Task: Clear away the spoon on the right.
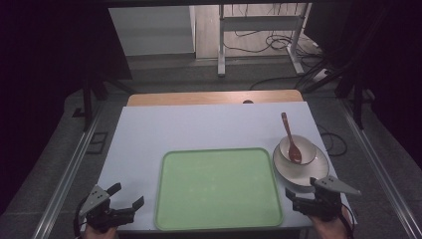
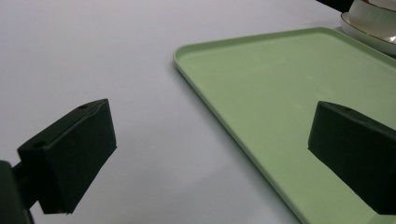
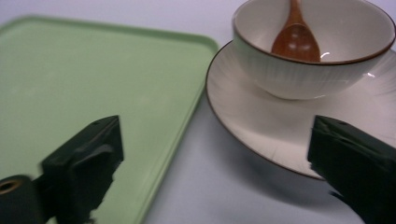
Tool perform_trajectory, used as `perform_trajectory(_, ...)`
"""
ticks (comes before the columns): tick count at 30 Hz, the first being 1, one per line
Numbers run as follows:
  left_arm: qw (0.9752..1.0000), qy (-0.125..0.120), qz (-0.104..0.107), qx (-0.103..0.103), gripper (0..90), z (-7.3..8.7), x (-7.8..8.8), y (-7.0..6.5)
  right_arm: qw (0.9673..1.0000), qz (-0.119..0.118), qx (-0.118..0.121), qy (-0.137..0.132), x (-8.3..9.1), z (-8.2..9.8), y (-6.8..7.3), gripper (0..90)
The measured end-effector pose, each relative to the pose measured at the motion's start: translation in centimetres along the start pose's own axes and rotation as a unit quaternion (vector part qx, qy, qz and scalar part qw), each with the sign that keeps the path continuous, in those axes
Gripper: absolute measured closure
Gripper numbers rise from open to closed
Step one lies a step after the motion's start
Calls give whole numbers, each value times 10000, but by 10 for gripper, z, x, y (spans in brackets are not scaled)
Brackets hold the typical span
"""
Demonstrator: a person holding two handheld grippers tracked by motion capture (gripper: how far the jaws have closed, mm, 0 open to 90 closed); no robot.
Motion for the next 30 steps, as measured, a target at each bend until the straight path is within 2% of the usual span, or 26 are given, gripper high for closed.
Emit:
perform_trajectory(2, 10000, 32, -7, -35, 5, 0, -1, 0, 9995, 80, 314, -66, 3, 1, 3, 24)
perform_trajectory(4, 10000, 56, 6, -57, 5, 0, -3, -1, 9987, 86, 469, -204, 5, -1, 4, 18)
perform_trajectory(12, 9999, 102, 17, -127, 6, 0, -4, -2, 9988, 190, 399, -193, 2, 2, -3, 17)
perform_trajectory(30, 9998, 131, -21, -141, 7, 2, -4, -3, 9975, 267, 626, -193, -2, -4, -1, 15)
Point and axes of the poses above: each handheld gripper's, and its own axes: x roughly backward along the jaws, z roughly out of its underside, y roughly to its left, the point moved 3 cm from there along -x, roughly forward along the jaws, and after that the axes turned 3 degrees about y, right-handed, at the moved point
